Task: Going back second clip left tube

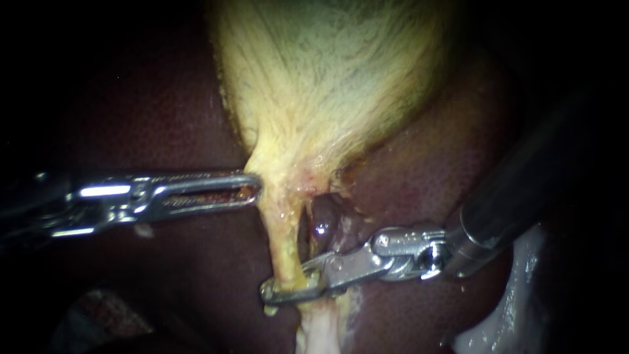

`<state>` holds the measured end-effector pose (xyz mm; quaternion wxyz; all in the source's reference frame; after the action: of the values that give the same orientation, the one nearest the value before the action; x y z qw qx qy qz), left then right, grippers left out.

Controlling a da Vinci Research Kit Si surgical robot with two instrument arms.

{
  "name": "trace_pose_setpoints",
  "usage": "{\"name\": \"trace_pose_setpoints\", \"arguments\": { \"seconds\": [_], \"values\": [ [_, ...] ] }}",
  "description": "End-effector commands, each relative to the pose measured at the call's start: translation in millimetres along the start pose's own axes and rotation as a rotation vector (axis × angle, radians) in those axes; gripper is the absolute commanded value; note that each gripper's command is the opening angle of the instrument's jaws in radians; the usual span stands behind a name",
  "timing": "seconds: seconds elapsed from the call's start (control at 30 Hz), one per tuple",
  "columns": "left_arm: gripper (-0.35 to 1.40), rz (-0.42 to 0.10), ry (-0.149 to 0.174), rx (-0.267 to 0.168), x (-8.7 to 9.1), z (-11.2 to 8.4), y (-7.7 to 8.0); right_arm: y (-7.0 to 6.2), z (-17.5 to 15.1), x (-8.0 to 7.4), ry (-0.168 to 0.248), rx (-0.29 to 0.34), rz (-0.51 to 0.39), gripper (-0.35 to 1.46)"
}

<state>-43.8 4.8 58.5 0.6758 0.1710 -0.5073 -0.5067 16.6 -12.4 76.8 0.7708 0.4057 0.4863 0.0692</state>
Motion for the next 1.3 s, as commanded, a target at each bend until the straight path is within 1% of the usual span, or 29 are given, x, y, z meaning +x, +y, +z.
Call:
{"name": "trace_pose_setpoints", "arguments": {
  "seconds": [0.03, 0.33, 0.37, 0.4, 0.47, 0.5, 0.53, 0.63, 0.9, 1.07, 1.3],
  "values": [
    [-0.35, 0.0, 0.0, 0.0, 0.0, 0.0, 0.0, 0.0, 0.0, 0.0, 0.0, 0.0, 0.0, -0.35],
    [-0.35, 0.0, 0.0, 0.0, 0.0, 0.0, 0.0, 0.0, 0.0, 0.0, 0.0, 0.0, 0.0, -0.35],
    [-0.35, 0.0, 0.0, 0.0, 0.0, 0.0, 0.0, 0.0, 0.0, 0.0, 0.0, 0.0, 0.0, -0.29],
    [-0.35, 0.0, 0.0, 0.0, 0.0, 0.0, 0.0, 0.0, 0.1, 0.1, 0.001, 0.0, 0.006, -0.11],
    [-0.35, 0.0, 0.0, 0.0, 0.0, 0.0, 0.0, 0.1, 0.1, 0.2, -0.001, -0.006, -0.046, 0.11],
    [-0.35, 0.0, 0.0, 0.0, 0.0, 0.0, 0.0, 0.2, 0.1, 0.3, -0.006, -0.008, -0.069, 0.28],
    [-0.35, 0.0, 0.0, 0.0, 0.0, 0.0, 0.0, 0.2, 0.1, 0.4, -0.006, -0.008, -0.08, 0.34],
    [-0.35, 0.0, 0.0, 0.0, 0.0, 0.0, 0.0, 0.4, 0.3, 0.7, 0.001, -0.02, -0.103, 0.45],
    [-0.35, 0.0, 0.0, 0.0, 0.0, 0.0, 0.0, 0.5, 0.4, 0.8, 0.006, -0.041, -0.138, 0.54],
    [-0.35, 0.0, 0.0, 0.0, 0.0, -0.1, 0.0, 0.7, 0.6, 0.9, 0.01, -0.079, -0.172, 0.58],
    [-0.35, 0.0, 0.0, 0.0, 0.0, -0.1, 0.0, 1.0, 1.0, 1.0, 0.006, -0.083, -0.207, 0.6]
  ]
}}
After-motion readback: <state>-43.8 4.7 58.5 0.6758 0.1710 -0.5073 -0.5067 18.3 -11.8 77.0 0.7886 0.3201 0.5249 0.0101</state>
